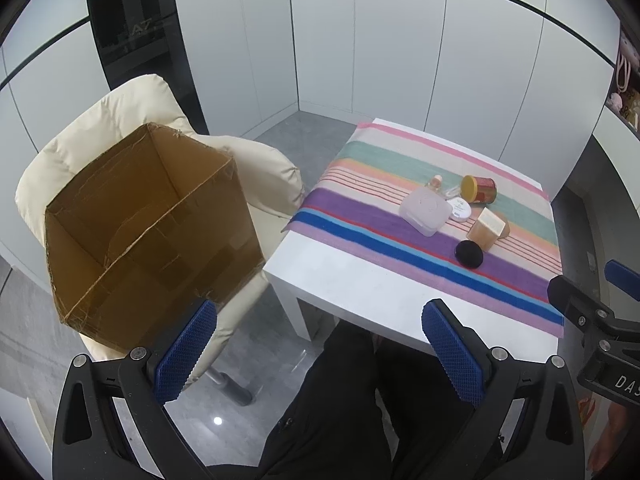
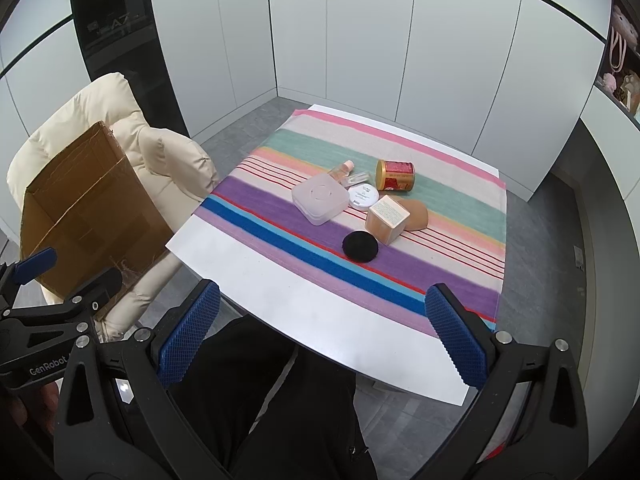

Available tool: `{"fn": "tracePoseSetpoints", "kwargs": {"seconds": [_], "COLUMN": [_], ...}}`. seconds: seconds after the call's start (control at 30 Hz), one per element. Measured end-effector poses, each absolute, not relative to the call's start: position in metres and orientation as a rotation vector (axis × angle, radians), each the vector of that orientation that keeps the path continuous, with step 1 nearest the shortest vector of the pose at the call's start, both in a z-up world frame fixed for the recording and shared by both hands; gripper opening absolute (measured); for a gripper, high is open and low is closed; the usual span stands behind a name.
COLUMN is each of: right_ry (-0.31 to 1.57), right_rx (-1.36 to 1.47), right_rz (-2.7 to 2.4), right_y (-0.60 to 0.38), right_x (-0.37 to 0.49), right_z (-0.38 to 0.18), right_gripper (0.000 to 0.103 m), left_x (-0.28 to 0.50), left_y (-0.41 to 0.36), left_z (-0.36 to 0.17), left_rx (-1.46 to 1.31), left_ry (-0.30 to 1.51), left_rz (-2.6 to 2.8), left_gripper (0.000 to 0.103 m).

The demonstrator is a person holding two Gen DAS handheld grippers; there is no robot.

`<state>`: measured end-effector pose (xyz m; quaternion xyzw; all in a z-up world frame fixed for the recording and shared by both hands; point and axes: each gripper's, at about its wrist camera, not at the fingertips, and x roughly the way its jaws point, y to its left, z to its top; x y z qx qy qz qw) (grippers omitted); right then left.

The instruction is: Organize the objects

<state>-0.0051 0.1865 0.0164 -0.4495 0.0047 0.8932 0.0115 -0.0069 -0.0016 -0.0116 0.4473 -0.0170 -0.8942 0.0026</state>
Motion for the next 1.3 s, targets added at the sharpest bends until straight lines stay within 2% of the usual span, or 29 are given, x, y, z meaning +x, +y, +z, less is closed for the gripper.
{"fn": "tracePoseSetpoints", "kwargs": {"seconds": [0.53, 1.3], "right_ry": [0.024, 0.205], "right_rx": [-1.379, -1.324], "right_rz": [2.77, 2.689], "right_y": [0.199, 0.264], "right_x": [-0.005, 0.008], "right_z": [0.013, 0.005], "right_gripper": [0.103, 0.103], "left_x": [-0.008, -0.024], "left_y": [0.012, 0.073], "left_z": [-0.011, -0.017], "left_rx": [1.403, 1.576], "left_ry": [-0.114, -0.149], "left_rz": [-2.842, -3.014], "left_gripper": [0.103, 0.102]}}
